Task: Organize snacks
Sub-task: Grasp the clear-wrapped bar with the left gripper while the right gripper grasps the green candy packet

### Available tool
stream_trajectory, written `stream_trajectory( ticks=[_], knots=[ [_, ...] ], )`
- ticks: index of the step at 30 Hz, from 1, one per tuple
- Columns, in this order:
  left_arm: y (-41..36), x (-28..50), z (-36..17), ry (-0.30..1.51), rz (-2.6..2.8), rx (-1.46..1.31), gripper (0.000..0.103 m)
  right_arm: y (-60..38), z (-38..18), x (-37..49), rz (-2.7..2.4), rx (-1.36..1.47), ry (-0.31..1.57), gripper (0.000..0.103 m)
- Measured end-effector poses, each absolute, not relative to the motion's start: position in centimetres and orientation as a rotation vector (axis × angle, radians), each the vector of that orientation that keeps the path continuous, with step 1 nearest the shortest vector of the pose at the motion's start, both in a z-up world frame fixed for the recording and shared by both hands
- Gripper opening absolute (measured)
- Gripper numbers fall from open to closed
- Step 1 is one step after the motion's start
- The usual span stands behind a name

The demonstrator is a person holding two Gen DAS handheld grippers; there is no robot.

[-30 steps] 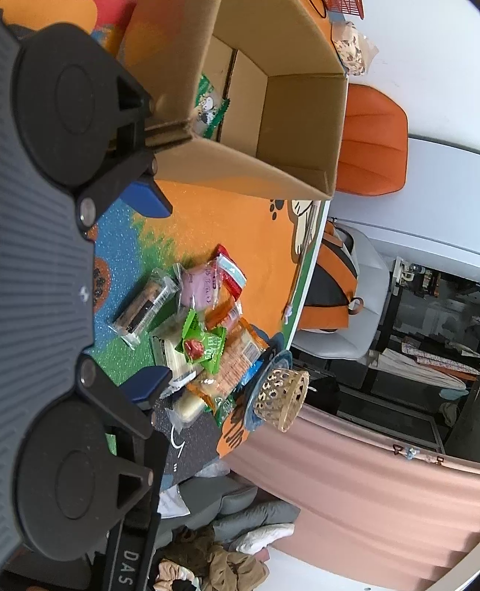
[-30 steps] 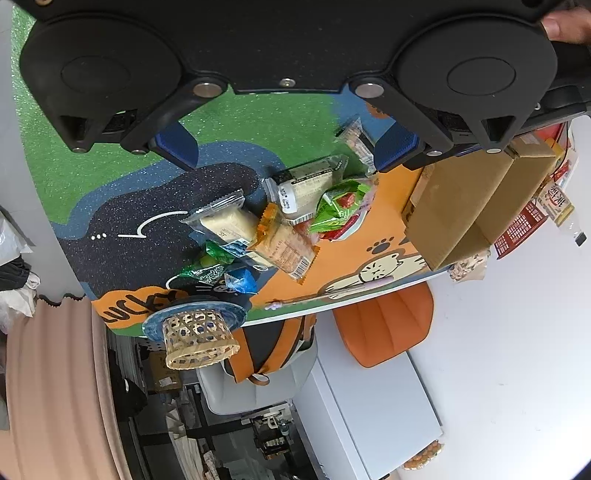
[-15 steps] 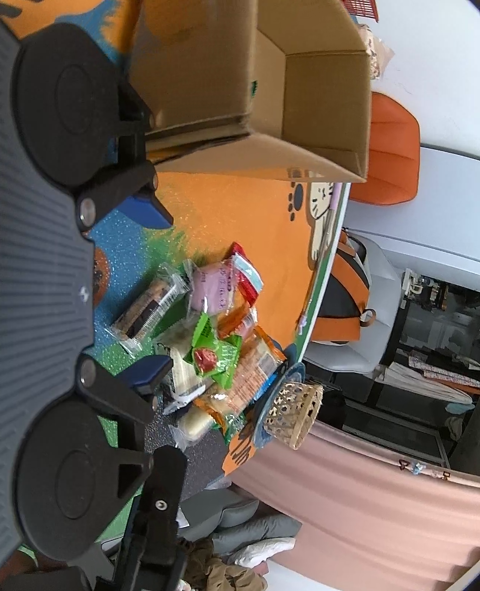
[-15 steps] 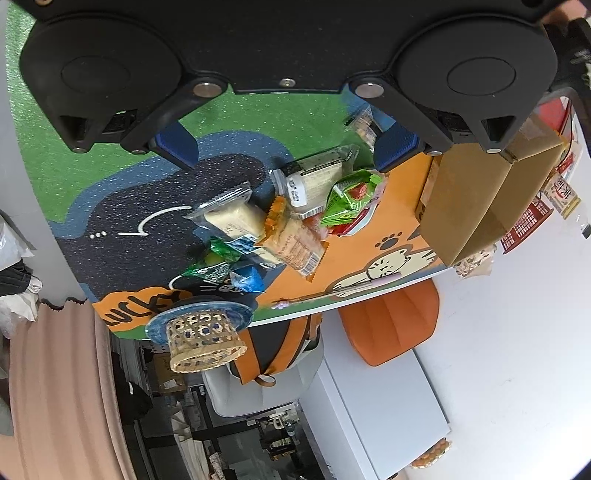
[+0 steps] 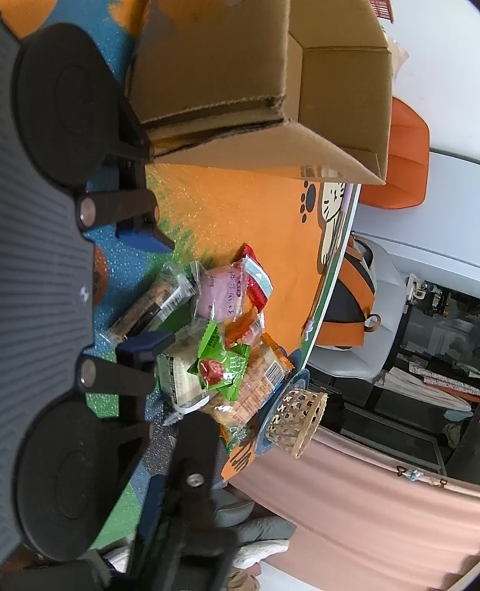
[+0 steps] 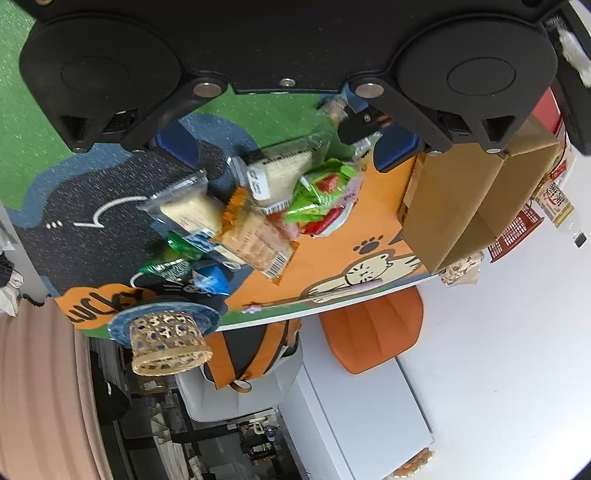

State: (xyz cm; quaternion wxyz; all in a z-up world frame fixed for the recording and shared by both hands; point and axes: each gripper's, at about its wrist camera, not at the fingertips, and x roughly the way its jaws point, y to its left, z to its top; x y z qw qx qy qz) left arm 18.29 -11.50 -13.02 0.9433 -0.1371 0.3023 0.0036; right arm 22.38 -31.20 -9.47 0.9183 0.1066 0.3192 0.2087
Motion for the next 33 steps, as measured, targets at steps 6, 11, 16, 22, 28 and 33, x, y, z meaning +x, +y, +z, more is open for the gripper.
stream_trajectory(
  ticks=[6, 11, 16, 22, 28, 33],
  knots=[
    [-10.7, 18.1, -12.8, 0.636, 0.013, -0.289, 0.041, -29.6, -9.5, 23.5, 0.433, 0.197, 0.667, 0.094],
    [-10.0, 17.8, -12.7, 0.640, 0.007, -0.289, 0.026, -28.1, -9.5, 24.3, 0.435, 0.179, 0.669, 0.088],
    [-9.0, 17.9, -13.0, 0.656, 0.008, -0.312, 0.016, -26.8, -9.3, 24.8, 0.422, 0.154, 0.662, 0.084],
    [-8.2, 18.0, -12.9, 0.654, 0.015, -0.323, 0.016, -25.4, -9.4, 25.5, 0.417, 0.123, 0.668, 0.080],
    [-7.5, 18.2, -13.0, 0.648, 0.022, -0.331, 0.016, -24.3, -10.1, 25.6, 0.407, 0.068, 0.677, 0.057],
    [-7.6, 18.0, -13.0, 0.646, 0.019, -0.326, 0.018, -24.6, -9.9, 25.3, 0.400, 0.053, 0.685, 0.032]
  ],
)
